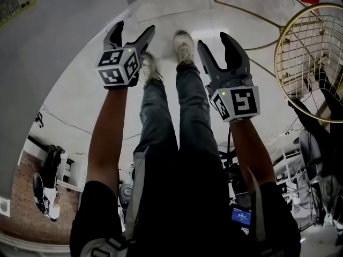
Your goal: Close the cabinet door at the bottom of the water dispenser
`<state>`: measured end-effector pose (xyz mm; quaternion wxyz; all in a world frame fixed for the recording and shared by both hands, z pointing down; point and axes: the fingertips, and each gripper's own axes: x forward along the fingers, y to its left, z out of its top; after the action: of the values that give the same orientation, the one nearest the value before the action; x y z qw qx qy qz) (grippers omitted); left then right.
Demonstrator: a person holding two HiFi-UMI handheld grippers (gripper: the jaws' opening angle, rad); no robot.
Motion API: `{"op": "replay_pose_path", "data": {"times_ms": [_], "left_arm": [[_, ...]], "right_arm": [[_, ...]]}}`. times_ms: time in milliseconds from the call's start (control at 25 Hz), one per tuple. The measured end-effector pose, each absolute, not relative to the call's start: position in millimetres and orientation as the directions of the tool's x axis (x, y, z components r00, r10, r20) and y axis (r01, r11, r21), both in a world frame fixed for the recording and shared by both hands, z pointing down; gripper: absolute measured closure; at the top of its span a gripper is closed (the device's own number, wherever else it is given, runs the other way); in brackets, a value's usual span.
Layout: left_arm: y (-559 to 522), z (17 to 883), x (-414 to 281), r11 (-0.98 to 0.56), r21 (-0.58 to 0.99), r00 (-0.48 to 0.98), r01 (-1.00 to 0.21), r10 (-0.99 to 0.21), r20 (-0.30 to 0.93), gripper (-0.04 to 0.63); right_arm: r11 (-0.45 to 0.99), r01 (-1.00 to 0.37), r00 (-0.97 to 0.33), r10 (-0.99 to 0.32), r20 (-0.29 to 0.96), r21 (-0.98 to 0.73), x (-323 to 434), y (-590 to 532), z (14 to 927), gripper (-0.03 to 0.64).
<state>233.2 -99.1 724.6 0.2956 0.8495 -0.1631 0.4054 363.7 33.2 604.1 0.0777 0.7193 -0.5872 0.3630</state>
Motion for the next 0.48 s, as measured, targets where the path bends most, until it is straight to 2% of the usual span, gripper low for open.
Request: {"op": "replay_pose_path", "data": {"times_ms": [480], "left_arm": [[-105, 719, 254, -0.802, 0.33, 0.627, -0.499, -0.071, 0.776, 0.153]], "right_arm": [[-0.352, -0.886, 0.104, -0.784, 0.611, -0.301, 381, 54, 603, 0.376]]}}
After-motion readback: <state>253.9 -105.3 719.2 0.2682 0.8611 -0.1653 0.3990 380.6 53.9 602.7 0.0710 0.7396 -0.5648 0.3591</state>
